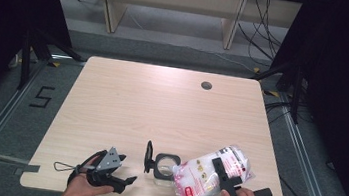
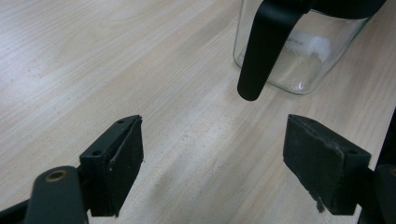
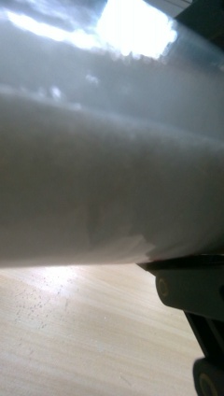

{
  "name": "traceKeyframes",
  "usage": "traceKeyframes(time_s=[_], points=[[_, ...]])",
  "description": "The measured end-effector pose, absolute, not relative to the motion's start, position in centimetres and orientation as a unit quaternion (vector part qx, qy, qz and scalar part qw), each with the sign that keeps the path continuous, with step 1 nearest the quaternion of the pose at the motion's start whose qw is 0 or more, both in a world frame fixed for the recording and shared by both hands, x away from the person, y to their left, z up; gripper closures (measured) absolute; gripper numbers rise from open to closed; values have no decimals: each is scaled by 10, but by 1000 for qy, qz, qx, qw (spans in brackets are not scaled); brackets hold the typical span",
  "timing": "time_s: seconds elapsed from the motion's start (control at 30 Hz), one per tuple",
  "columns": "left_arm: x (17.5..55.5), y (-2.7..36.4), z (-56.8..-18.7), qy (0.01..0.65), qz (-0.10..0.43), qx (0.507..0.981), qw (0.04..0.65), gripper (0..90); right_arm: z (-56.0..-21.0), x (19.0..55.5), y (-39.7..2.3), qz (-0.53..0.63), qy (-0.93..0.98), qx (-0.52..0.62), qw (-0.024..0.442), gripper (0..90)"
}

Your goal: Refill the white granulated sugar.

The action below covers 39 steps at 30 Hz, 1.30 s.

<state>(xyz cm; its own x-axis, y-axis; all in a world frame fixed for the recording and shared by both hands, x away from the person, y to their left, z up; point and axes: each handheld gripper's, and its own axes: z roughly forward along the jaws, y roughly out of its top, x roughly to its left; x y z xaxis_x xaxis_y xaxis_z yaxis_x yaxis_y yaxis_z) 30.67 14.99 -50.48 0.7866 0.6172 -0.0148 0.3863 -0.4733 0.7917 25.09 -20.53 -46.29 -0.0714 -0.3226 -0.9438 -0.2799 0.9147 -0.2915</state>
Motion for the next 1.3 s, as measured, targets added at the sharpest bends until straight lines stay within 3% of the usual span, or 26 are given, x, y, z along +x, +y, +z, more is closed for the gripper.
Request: traceKeyframes(time_s=[1.3], points=[[306, 150, -504, 288, 143, 850, 417, 199, -454, 251, -206, -35, 729, -221, 647, 425]])
